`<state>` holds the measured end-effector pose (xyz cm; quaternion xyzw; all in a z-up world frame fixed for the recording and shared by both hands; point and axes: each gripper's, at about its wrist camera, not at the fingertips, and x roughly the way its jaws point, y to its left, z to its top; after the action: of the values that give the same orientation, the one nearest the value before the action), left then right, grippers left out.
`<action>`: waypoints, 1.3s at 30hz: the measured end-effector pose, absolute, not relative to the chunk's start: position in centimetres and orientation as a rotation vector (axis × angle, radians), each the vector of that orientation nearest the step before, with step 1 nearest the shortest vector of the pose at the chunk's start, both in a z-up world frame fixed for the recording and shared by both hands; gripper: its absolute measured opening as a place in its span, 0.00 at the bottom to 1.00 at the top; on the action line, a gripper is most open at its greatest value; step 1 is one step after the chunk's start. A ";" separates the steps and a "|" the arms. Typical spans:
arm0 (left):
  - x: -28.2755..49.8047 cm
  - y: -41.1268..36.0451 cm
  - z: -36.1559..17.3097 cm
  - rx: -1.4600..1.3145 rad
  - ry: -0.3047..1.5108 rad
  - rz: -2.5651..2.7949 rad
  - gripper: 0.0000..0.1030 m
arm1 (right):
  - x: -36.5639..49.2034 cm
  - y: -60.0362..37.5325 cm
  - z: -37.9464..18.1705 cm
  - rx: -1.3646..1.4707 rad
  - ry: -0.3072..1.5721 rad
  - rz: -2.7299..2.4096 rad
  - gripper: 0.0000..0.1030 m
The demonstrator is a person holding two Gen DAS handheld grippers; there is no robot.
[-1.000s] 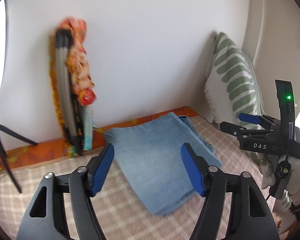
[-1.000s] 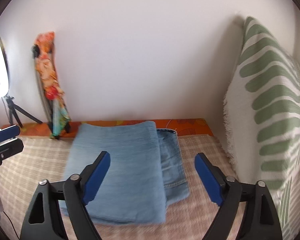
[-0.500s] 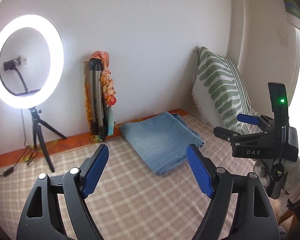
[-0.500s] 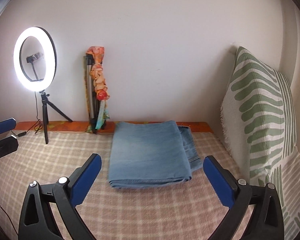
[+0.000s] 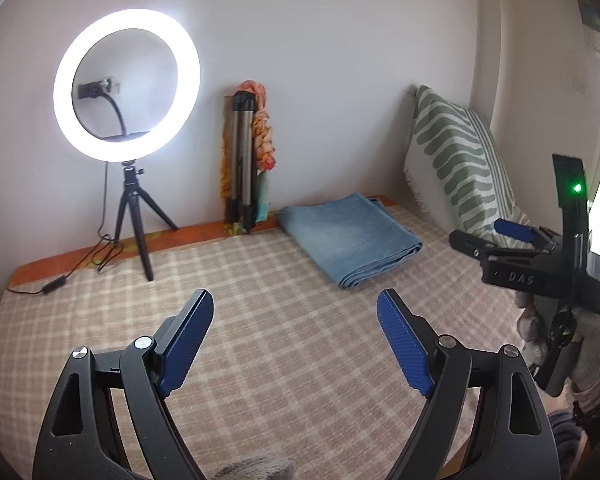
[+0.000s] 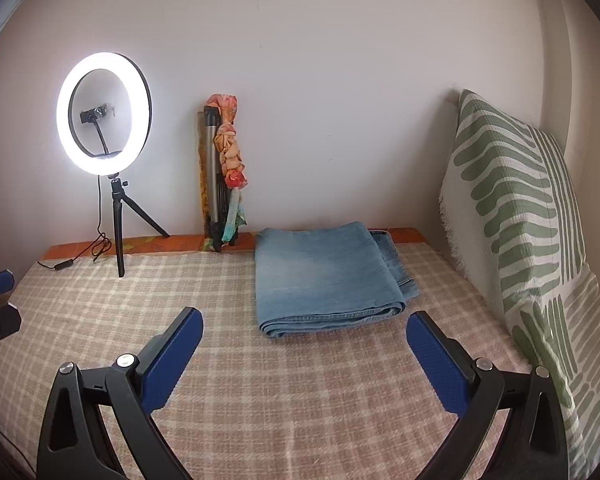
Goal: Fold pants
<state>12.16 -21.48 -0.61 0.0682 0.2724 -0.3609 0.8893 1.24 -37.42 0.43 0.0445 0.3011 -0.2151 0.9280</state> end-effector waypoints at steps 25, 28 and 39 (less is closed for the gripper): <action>12.9 -19.7 -4.0 0.128 0.565 -0.705 0.82 | 1.8 -35.5 -4.3 0.123 0.641 -0.446 1.00; 13.1 -19.5 -4.1 0.126 0.565 -0.699 0.82 | 1.8 -35.6 -4.5 0.122 0.643 -0.449 1.00; 13.5 -19.0 -4.0 0.112 0.569 -0.682 0.82 | 2.0 -35.4 -4.8 0.122 0.644 -0.443 1.00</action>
<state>13.45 -19.04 -4.01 0.0541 0.2752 -0.3299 0.9014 2.04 -35.40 -4.84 0.0592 0.3138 -0.2160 0.9227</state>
